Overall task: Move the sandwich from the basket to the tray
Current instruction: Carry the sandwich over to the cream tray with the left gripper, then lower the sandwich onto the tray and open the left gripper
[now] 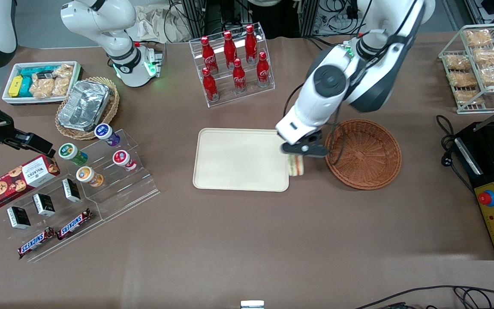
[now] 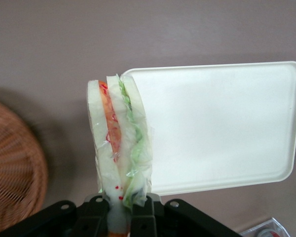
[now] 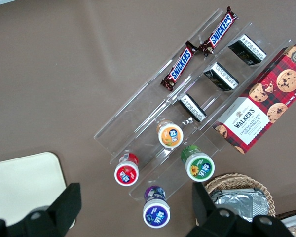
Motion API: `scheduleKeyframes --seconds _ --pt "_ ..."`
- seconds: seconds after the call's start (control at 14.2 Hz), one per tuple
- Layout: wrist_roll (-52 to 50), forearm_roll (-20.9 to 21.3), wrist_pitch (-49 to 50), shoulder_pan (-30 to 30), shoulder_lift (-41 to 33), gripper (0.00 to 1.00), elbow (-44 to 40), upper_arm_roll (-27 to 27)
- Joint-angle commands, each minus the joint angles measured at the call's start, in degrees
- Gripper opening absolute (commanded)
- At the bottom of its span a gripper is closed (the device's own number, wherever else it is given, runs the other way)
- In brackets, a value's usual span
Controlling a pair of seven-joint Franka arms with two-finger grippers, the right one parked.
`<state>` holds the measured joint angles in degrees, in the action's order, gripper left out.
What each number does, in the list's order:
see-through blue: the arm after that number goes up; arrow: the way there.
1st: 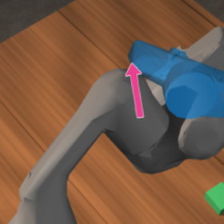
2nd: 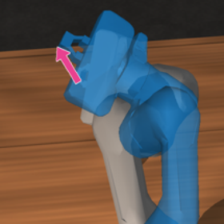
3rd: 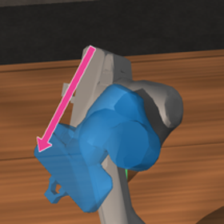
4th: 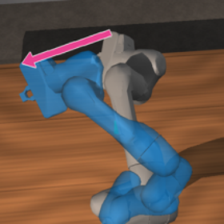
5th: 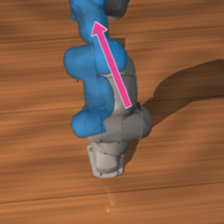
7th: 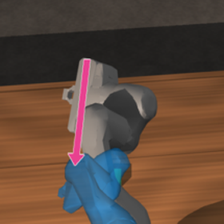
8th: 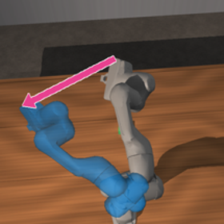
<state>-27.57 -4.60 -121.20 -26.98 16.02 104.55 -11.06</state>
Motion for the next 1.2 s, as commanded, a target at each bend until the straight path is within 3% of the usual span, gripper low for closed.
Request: scheduleKeyframes --seconds 0.0,0.56,0.63,0.7,0.77,0.91,1.12 --pt "2.2 1.1 -4.6 -2.1 5.2 0.00 -1.1 0.9" --pt "3.1 4.7 -12.4 -4.2 13.8 0.00 -0.4 1.0" --pt "2.9 4.7 -12.4 -4.2 14.0 0.14 -0.3 0.9" --pt "2.9 4.7 -12.4 -4.1 13.9 0.67 -0.2 0.9" --pt "3.0 4.8 -12.3 -4.0 13.4 0.98 0.2 1.0" --pt "1.5 4.7 -11.1 -3.4 11.0 0.99 0.3 1.3" --pt "1.3 4.7 1.3 0.5 3.5 0.99 -2.0 1.4"
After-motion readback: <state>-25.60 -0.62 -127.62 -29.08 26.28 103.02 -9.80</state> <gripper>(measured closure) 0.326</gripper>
